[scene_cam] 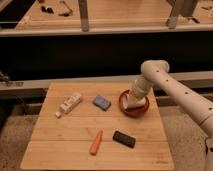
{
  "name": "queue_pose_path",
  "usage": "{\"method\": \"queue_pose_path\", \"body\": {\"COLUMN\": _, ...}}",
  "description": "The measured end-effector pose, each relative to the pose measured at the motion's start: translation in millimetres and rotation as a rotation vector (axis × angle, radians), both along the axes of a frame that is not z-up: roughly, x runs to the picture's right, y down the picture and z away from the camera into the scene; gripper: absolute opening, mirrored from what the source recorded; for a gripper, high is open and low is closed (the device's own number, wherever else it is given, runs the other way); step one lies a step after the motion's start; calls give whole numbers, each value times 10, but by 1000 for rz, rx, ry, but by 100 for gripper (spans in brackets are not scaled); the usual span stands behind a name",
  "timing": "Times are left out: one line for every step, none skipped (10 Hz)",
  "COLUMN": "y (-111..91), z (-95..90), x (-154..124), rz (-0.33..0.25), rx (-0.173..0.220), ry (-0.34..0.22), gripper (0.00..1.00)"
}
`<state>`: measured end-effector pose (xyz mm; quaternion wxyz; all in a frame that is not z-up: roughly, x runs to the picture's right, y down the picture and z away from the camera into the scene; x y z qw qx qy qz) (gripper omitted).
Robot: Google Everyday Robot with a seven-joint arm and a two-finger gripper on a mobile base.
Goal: Place the ceramic cup in the ceramic bowl
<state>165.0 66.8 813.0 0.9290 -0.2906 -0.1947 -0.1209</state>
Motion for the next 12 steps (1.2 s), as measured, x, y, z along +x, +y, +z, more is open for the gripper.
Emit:
{"method": "queue_pose_path", "body": {"y": -1, "z": 9, "x": 2, "rz": 3, "rx": 0, "ry": 2, "gripper": 34}}
{"method": "queue_pose_path", "body": {"y": 1, "z": 17, "x": 2, "rz": 6, "rx": 0, "ry": 1, "gripper": 34}}
{"method": "queue_pose_path", "body": {"y": -2, "z": 11, "x": 0, "rz": 9, "rx": 1, "ry": 0, "gripper": 39}}
{"method": "queue_pose_path", "body": {"y": -10, "z": -2, "x": -6, "rz": 13, "rx": 3, "ry": -1, "gripper": 42}}
{"method": "queue_pose_path", "body": {"y": -21, "z": -16, "x": -16, "rz": 15, "rx": 4, "ry": 0, "gripper": 42}}
{"method": "queue_pose_path", "body": {"y": -24, "z": -22, "x": -21, "rz": 16, "rx": 4, "ry": 0, "gripper": 42}}
{"method": "queue_pose_path", "body": {"y": -30, "z": -28, "x": -27, "rz": 18, "rx": 5, "ry": 0, "gripper": 42}}
{"method": "queue_pose_path", "body": {"y": -30, "z": -27, "x": -30, "rz": 20, "rx": 6, "ry": 0, "gripper": 42}}
{"method": "queue_pose_path", "body": {"y": -30, "z": -27, "x": -30, "rz": 20, "rx": 6, "ry": 0, "gripper": 42}}
{"method": "queue_pose_path", "body": {"y": -12, "z": -7, "x": -35, "rz": 25, "rx": 4, "ry": 2, "gripper": 36}}
{"method": "queue_pose_path", "body": {"y": -11, "z": -15, "x": -53, "rz": 28, "rx": 3, "ry": 3, "gripper": 38}}
{"method": "queue_pose_path", "body": {"y": -9, "z": -19, "x": -57, "rz": 29, "rx": 2, "ry": 5, "gripper": 38}}
